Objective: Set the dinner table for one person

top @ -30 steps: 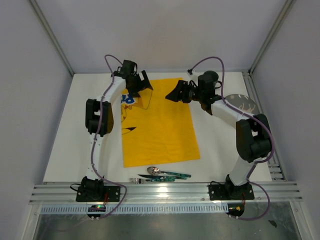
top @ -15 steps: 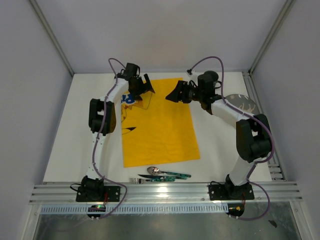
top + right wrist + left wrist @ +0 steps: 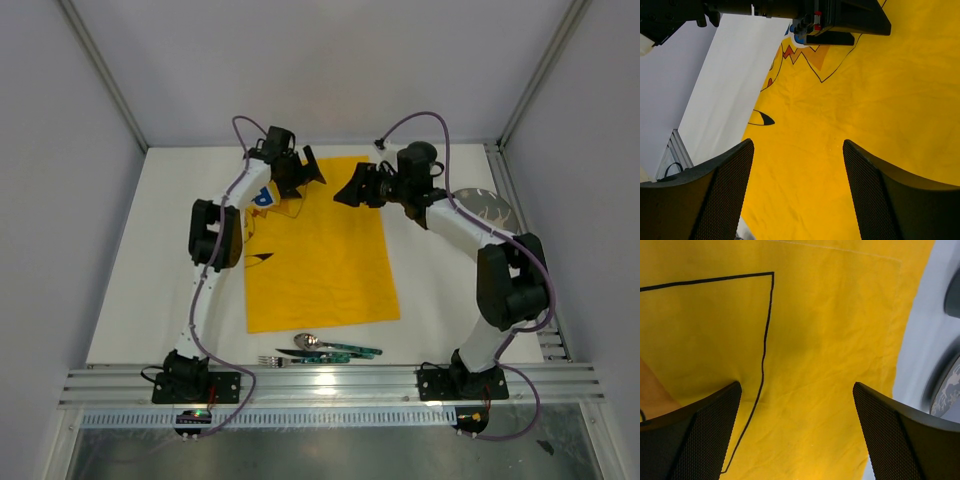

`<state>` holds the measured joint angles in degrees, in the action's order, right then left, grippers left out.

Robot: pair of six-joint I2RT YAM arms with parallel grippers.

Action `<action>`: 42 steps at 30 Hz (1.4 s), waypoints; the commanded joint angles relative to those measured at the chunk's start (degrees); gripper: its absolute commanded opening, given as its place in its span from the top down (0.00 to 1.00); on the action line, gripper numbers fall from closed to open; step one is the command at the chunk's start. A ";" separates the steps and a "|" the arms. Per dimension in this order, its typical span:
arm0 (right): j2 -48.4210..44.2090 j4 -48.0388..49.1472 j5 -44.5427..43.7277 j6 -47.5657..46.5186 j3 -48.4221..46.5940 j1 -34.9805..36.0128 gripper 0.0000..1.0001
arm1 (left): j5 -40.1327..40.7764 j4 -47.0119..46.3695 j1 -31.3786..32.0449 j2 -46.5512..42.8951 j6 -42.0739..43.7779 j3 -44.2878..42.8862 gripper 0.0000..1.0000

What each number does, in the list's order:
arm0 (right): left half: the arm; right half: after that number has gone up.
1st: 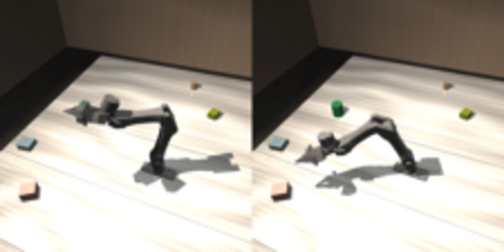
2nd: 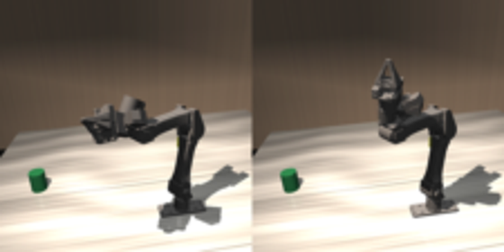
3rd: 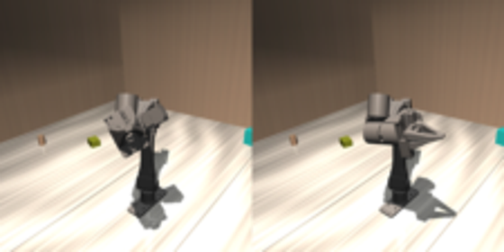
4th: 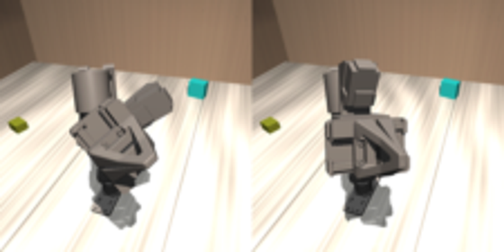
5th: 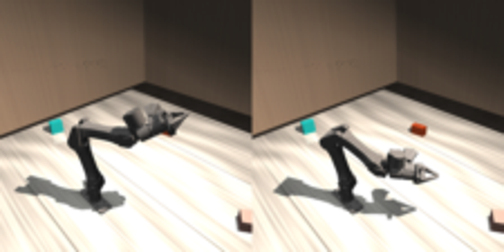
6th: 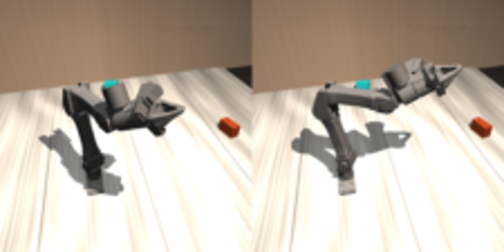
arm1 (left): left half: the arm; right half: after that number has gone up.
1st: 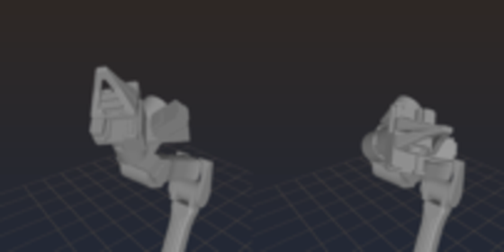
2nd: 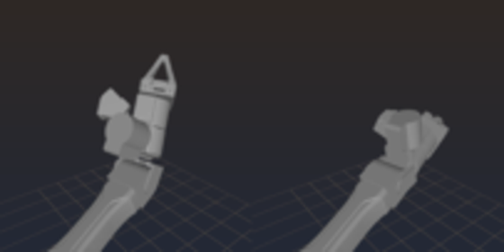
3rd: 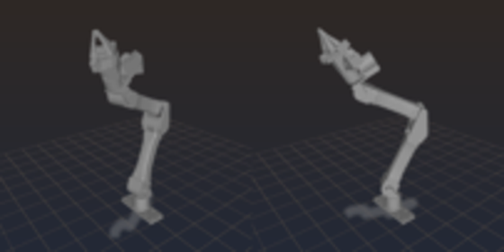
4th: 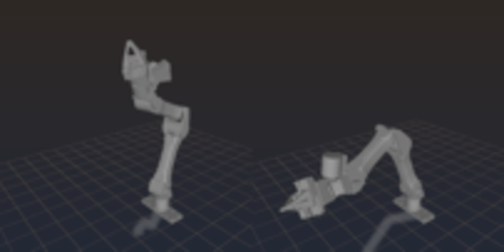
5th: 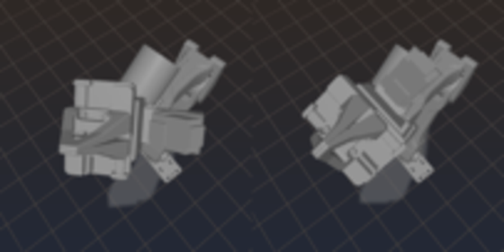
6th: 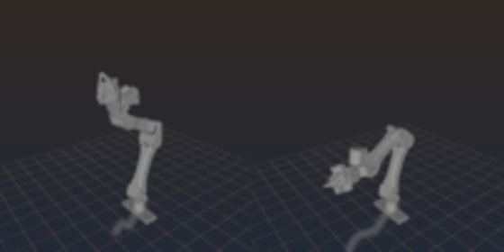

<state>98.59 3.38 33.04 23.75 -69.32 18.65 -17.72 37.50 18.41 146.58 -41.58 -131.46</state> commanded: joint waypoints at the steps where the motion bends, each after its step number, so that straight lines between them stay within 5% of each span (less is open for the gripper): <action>1: -3.93 -0.21 -0.78 -1.95 -1.44 -0.11 0.24 | -2.15 0.65 2.24 3.71 -1.39 -0.29 0.03; 21: -7.26 0.05 -1.40 -2.13 1.91 -0.90 0.24 | -3.73 1.00 5.31 6.52 -2.45 0.24 0.03; 30: -11.74 0.67 -7.27 -2.56 5.42 -0.90 0.21 | 5.49 3.90 3.47 -2.43 4.04 -0.29 0.01; 34: -13.77 -8.36 -22.10 -6.85 1.92 -0.90 0.14 | 11.37 5.83 1.98 -9.37 7.74 0.76 0.01; 38: -7.38 -28.54 -52.11 -11.42 -11.32 -0.81 0.07 | 17.17 7.24 1.71 -16.75 9.50 5.67 0.01; 42: -5.07 -32.56 -64.84 -12.68 -13.57 -0.99 0.01 | 22.10 9.34 1.71 -19.66 9.59 8.85 0.01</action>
<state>92.38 -19.94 -12.25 14.55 -81.06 17.80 -2.15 44.29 20.05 132.44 -33.93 -123.81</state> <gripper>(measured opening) 0.990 0.991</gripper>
